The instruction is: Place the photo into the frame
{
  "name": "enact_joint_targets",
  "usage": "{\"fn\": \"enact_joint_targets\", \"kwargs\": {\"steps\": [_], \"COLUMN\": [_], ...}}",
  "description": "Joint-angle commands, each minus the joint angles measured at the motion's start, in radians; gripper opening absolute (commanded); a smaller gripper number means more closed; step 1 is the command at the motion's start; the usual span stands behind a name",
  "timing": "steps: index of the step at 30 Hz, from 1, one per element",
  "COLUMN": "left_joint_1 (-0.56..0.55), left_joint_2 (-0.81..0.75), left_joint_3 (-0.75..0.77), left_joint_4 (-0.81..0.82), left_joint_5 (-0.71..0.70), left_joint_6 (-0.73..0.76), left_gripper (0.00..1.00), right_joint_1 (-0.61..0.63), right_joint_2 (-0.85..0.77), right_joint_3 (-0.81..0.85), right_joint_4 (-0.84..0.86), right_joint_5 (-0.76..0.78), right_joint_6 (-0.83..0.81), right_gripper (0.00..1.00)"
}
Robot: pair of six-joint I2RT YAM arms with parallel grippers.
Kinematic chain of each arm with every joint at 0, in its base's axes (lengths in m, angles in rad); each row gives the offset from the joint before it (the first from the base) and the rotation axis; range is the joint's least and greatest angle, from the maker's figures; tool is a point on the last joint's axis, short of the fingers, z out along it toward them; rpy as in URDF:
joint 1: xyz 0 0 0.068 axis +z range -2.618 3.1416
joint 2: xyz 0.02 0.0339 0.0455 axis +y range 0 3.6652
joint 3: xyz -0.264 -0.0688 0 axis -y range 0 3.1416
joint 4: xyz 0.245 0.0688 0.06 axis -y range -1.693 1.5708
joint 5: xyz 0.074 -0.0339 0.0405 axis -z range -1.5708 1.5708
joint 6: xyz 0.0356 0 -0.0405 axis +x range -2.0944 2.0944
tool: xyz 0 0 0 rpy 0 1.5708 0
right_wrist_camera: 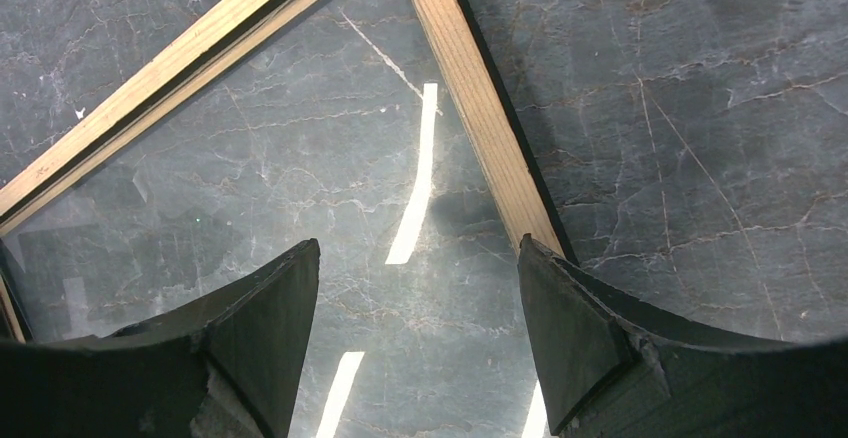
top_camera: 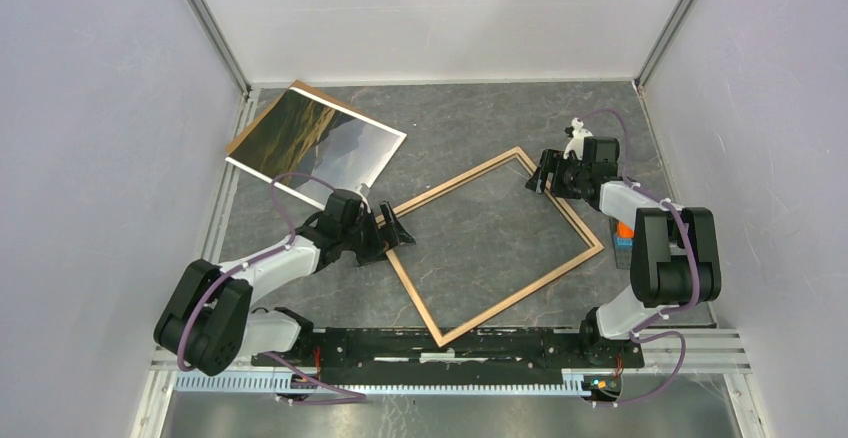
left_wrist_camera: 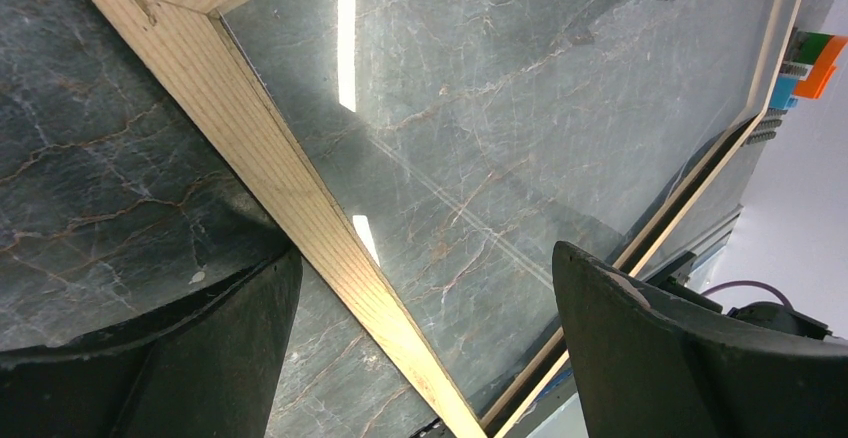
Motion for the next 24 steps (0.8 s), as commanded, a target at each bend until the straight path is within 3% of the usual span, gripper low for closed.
{"fn": "enact_joint_targets", "kwargs": {"steps": [1,11,24], "left_joint_1": [-0.009,-0.009,-0.009], "left_joint_2": [0.001,0.007,-0.022], "left_joint_3": [0.068,0.034,0.033], "left_joint_4": [0.086,0.090,0.061], "left_joint_5": [-0.017,-0.043,-0.072], "left_joint_6": [-0.031,-0.030,-0.012], "left_gripper": [1.00,1.00,1.00], "right_joint_1": [0.020,0.020,0.009], "right_joint_2": [-0.031,-0.129,-0.100], "right_joint_3": [0.019,-0.010,0.009], "right_joint_4": [-0.073,-0.091,-0.103], "right_joint_5": [-0.106,-0.100,-0.009], "right_joint_6": [0.055,0.064,0.043], "right_gripper": [0.77,0.78,0.81]}}
